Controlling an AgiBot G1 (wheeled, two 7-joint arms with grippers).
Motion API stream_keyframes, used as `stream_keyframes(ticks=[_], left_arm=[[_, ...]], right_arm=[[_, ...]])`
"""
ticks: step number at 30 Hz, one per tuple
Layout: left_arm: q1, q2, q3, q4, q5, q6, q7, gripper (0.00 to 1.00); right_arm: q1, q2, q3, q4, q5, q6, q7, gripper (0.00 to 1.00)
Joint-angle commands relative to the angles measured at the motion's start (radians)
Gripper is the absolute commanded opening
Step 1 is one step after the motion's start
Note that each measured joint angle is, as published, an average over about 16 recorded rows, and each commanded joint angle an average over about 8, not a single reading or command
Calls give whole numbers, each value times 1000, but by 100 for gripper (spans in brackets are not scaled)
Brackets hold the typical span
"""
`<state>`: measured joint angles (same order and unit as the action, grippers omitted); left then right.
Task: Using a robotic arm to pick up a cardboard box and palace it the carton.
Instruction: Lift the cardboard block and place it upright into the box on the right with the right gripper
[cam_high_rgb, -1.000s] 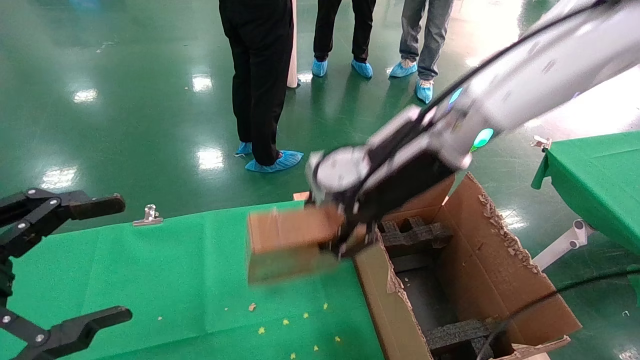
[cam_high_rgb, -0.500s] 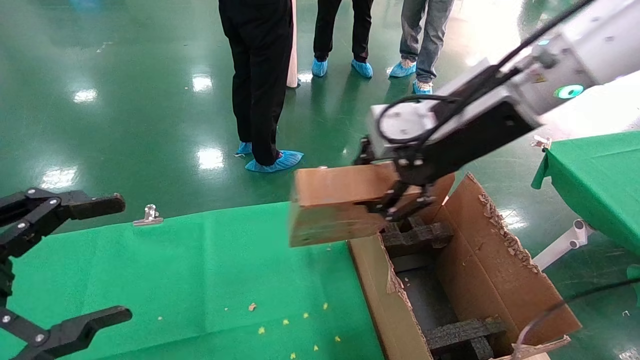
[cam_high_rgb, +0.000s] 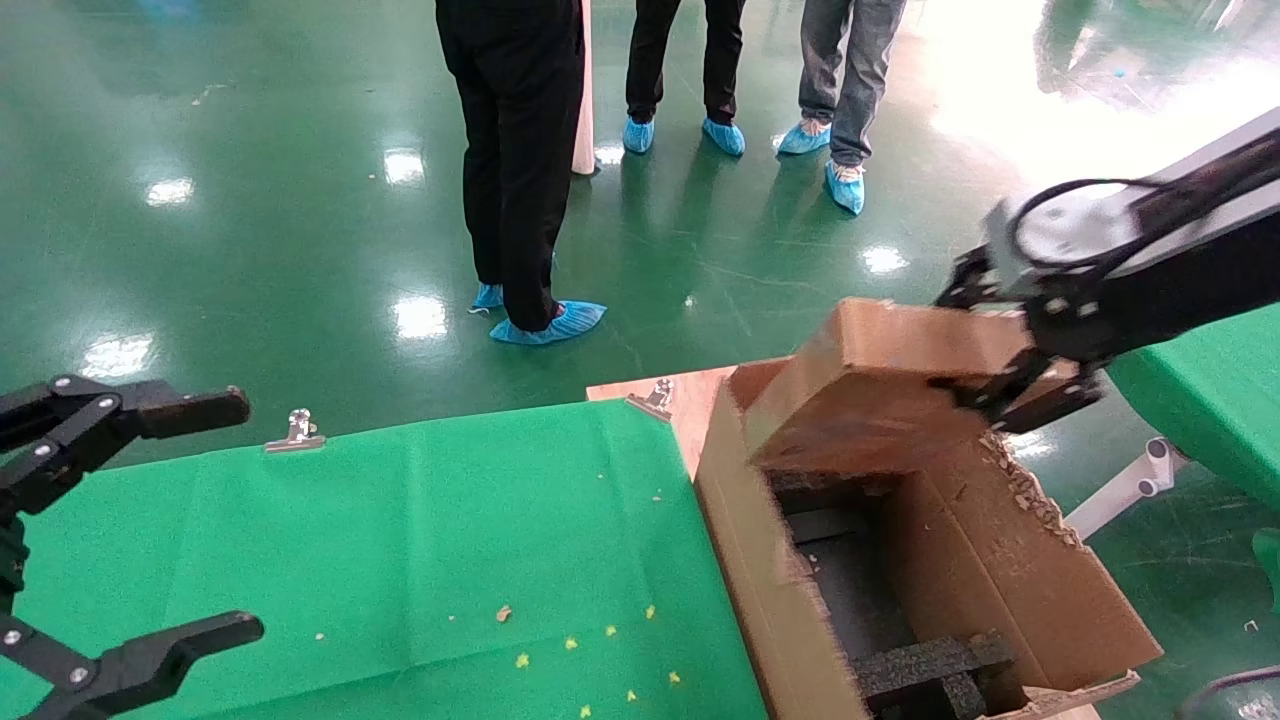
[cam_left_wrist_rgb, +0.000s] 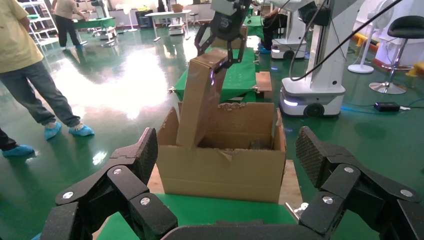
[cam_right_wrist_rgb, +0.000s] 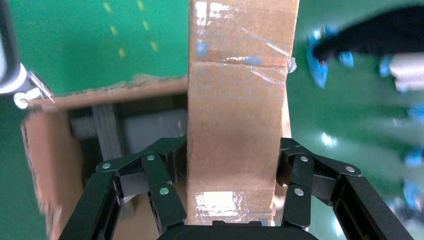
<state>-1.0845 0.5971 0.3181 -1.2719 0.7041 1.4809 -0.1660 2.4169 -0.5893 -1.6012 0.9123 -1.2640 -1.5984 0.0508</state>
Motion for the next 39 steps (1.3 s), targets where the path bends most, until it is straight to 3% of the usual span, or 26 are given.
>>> stream_keyframes(ticks=[1, 7, 15, 22, 30, 34, 39], left_arm=[[0, 0, 0, 0, 0, 0, 0, 100], [0, 0, 0, 0, 0, 0, 0, 100], [0, 0, 0, 0, 0, 0, 0, 100], [0, 0, 1, 0, -1, 0, 0, 100], [0, 0, 1, 0, -1, -1, 0, 100], [0, 0, 1, 0, -1, -1, 0, 100], [0, 0, 1, 1, -1, -1, 1, 100]], right_arm=[[45, 28, -41, -8, -12, 0, -4, 0], [113, 62, -161, -21, -1, 1, -18, 0], [129, 117, -296, -76, 30, 10, -49, 0], [108, 127, -359, -110, 45, 18, -62, 0], [102, 126, -360, -111, 45, 25, -57, 0], [73, 122, -366, -138, 65, 60, 35, 0], [1, 102, -387, -177, 97, 139, 291, 0]])
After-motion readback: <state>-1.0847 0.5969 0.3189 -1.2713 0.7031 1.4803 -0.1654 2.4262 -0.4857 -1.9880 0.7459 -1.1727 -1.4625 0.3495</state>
